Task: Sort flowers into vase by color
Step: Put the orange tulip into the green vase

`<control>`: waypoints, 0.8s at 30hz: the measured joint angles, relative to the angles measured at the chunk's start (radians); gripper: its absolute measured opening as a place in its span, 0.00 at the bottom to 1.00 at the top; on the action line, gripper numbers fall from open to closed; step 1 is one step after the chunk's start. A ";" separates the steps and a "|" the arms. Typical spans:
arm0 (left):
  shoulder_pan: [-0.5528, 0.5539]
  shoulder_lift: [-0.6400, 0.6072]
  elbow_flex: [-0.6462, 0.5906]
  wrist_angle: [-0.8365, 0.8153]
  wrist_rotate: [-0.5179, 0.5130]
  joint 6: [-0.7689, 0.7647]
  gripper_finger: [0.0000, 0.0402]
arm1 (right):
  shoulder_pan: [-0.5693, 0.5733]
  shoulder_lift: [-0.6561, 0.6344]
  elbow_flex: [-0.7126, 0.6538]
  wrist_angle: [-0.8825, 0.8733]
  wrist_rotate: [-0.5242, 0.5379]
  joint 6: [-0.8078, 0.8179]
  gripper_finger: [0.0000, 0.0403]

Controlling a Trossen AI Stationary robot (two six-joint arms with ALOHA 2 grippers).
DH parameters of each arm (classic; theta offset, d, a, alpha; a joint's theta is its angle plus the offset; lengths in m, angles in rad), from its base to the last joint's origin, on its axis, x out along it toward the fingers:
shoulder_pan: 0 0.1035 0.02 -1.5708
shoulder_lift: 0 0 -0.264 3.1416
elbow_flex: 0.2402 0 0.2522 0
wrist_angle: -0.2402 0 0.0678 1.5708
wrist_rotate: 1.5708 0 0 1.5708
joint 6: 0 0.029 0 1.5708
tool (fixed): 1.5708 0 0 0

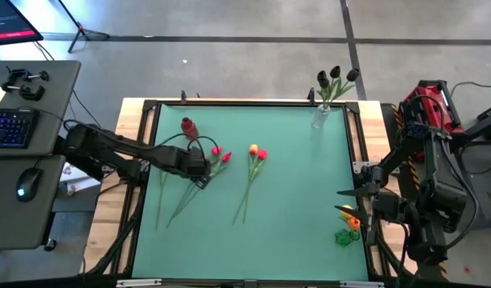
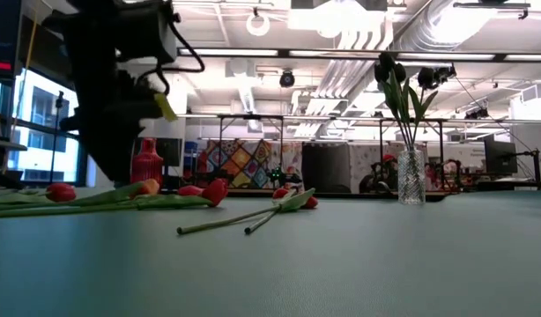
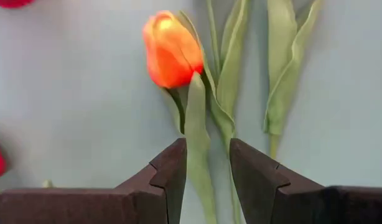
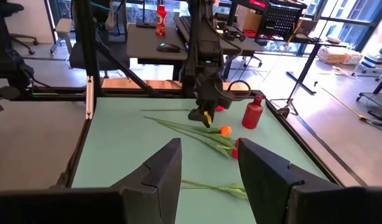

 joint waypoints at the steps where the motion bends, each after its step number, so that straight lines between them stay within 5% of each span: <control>1: 0.001 0.010 -0.004 0.007 0.002 0.004 0.28 | 0.000 0.000 0.000 0.000 0.000 0.000 0.36; 8: 0.032 0.058 -0.059 0.072 0.024 0.008 0.25 | 0.000 0.000 0.000 0.005 -0.006 0.001 0.36; 16: 0.052 0.079 -0.086 0.130 0.046 0.066 0.09 | 0.000 0.000 0.000 0.006 -0.005 0.001 0.36; 24: 0.048 -0.022 -0.071 0.126 -0.056 0.086 0.02 | 0.000 0.000 0.000 -0.030 -0.021 0.055 0.36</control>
